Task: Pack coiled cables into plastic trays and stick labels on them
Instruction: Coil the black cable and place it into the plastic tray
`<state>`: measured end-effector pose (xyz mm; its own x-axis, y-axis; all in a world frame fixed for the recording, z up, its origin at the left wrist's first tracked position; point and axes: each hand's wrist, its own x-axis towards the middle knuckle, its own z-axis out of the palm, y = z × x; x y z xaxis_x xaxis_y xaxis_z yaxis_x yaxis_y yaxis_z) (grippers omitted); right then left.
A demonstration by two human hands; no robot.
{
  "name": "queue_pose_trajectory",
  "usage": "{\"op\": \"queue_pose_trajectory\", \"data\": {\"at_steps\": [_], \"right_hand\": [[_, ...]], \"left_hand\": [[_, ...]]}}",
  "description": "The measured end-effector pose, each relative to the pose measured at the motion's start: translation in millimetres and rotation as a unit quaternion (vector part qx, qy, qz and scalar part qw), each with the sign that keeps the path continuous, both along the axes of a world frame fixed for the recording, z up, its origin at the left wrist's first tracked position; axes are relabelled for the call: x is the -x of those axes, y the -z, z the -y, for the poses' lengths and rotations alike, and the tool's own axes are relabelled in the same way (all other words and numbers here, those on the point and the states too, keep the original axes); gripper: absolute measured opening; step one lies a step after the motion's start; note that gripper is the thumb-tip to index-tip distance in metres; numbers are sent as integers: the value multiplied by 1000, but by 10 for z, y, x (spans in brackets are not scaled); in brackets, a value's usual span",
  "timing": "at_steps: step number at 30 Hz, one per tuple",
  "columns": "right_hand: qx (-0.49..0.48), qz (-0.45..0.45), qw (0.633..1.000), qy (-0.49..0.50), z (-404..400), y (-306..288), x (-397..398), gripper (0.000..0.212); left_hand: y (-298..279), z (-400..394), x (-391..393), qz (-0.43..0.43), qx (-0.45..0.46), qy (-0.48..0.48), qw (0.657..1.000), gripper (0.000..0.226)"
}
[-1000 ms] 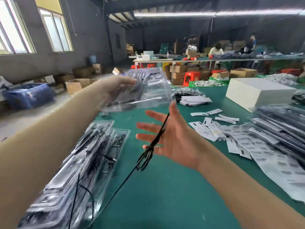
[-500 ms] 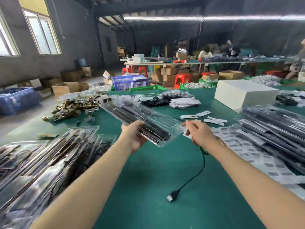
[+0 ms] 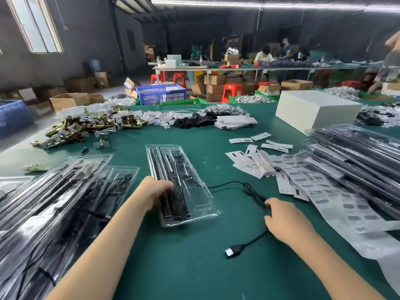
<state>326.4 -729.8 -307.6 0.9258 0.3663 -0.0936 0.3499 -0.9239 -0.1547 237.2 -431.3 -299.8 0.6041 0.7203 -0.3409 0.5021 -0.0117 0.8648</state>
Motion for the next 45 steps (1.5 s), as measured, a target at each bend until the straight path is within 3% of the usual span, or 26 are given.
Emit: {"op": "queue_pose_trajectory", "data": {"at_steps": [3, 5, 7, 9, 11, 13, 18, 20, 22, 24, 26, 28, 30, 32, 33, 35, 39, 42, 45], "right_hand": [[-11, 67, 998, 1, -84, -114, -102, 26], [-90, 132, 987, 18, -147, -154, -160, 26], [-225, 140, 964, 15, -210, -193, -186, 25], [-334, 133, 933, -7, -255, -248, -199, 23], [-367, 153, 917, -29, -242, -318, -233, 22], [-373, 178, 910, -36, -183, -393, -307, 22], [-444, 164, 879, -54, -99, -607, -434, 19], [-482, 138, 860, -98, -164, -672, -385, 17], [-513, 81, 837, -175, -258, -712, -301, 20], [-542, 14, 807, -235, -344, -741, -208, 27], [-577, -29, 779, -242, -387, -758, -176, 35], [-610, -45, 760, -219, -377, -740, -180, 37], [-650, -87, 729, -198, -363, -688, -177, 34], [-680, -122, 698, -187, -374, -617, -162, 29], [-684, -123, 696, -182, -390, -579, -153, 27], [-686, -107, 702, -157, -424, -494, -148, 25], [-693, -84, 709, -97, -426, -278, -192, 20], [-642, -41, 762, -76, -443, -17, -172, 20], [-589, -13, 806, -66, -450, 222, -88, 30]], "left_hand": [[-35, 18, 109, -137, -158, 26, 978, 70], [-38, 119, 82, -239, -367, 39, 898, 84], [-50, 327, -29, -147, -517, 78, 840, 86], [-20, 575, -172, -47, -524, 198, 827, 84], [95, 785, -273, -138, -490, 285, 812, 91], [226, 898, -349, -240, -433, 308, 812, 95], [290, 1094, -404, -177, -424, 300, 836, 80], [249, 1176, -402, -118, -423, 265, 858, 86], [168, 1251, -399, -2, -440, 200, 875, 85], [80, 1311, -426, 153, -462, 182, 854, 72], [12, 1344, -444, 271, -429, 180, 843, 38], [33, 1355, -461, 311, -359, 152, 867, 15], [24, 1386, -455, 340, -199, 176, 902, 29], [40, 1431, -460, 364, -81, 245, 895, 45], [63, 1444, -461, 369, -84, 273, 885, 43], [102, 1458, -432, 359, -77, 305, 879, 29], [190, 1403, -397, 337, -18, 271, 902, 15], [168, 1336, -388, 367, 135, 206, 897, 6], [168, 1252, -391, 390, 236, 143, 879, 11]]}}
